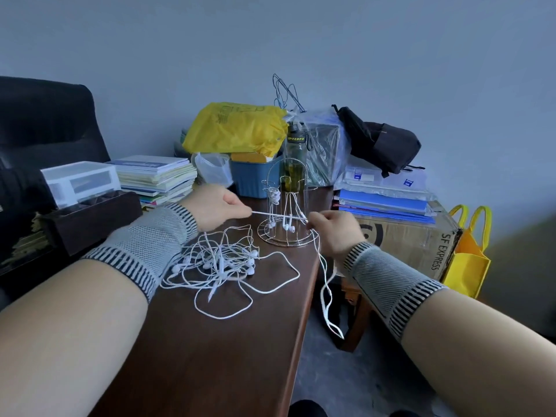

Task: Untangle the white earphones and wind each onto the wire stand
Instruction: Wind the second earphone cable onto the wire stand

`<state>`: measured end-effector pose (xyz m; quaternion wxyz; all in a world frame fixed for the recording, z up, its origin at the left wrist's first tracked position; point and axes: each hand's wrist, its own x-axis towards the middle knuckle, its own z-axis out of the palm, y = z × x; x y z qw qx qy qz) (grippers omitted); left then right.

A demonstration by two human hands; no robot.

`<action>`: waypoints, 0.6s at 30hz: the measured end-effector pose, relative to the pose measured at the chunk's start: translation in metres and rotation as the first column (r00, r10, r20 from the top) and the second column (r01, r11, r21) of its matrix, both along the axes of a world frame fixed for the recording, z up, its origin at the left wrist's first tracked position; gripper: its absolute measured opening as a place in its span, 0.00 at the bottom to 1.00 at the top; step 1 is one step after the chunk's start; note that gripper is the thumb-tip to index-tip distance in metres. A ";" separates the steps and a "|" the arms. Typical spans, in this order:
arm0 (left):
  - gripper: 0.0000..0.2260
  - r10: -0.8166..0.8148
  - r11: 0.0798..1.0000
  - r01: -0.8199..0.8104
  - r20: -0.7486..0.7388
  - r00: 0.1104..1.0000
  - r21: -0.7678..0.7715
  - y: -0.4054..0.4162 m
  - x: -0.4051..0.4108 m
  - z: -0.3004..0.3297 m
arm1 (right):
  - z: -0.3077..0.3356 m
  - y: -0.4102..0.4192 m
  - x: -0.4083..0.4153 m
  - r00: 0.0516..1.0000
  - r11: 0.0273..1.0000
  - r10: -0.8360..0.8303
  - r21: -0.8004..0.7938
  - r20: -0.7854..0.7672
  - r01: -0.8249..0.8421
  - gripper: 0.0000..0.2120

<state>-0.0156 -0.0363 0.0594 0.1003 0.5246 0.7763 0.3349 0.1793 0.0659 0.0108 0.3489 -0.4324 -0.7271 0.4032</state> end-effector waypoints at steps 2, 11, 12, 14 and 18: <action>0.10 0.082 0.996 -0.085 0.054 0.995 0.037 -0.006 -0.018 0.000 | -0.007 0.019 0.012 0.979 0.984 -0.177 0.039 0.104 0.174 0.15; 0.07 0.200 0.771 -0.267 0.179 0.963 0.577 -0.012 -0.017 0.038 | -0.010 0.019 -0.006 0.962 0.977 -0.189 0.135 0.198 0.165 0.15; 0.07 0.175 0.746 -0.264 0.202 0.963 0.611 -0.010 -0.014 0.040 | -0.009 0.017 -0.008 0.961 0.985 -0.156 0.114 0.229 0.132 0.15; 0.05 0.123 0.861 -0.156 0.100 0.987 0.485 -0.007 -0.007 0.034 | -0.012 0.014 -0.011 0.935 0.999 -0.045 0.011 0.351 0.044 0.15; 0.08 -0.026 0.999 0.023 -0.103 0.994 -0.026 -0.002 0.005 0.001 | -0.015 0.005 -0.008 0.925 0.995 0.082 0.030 0.371 -0.100 0.13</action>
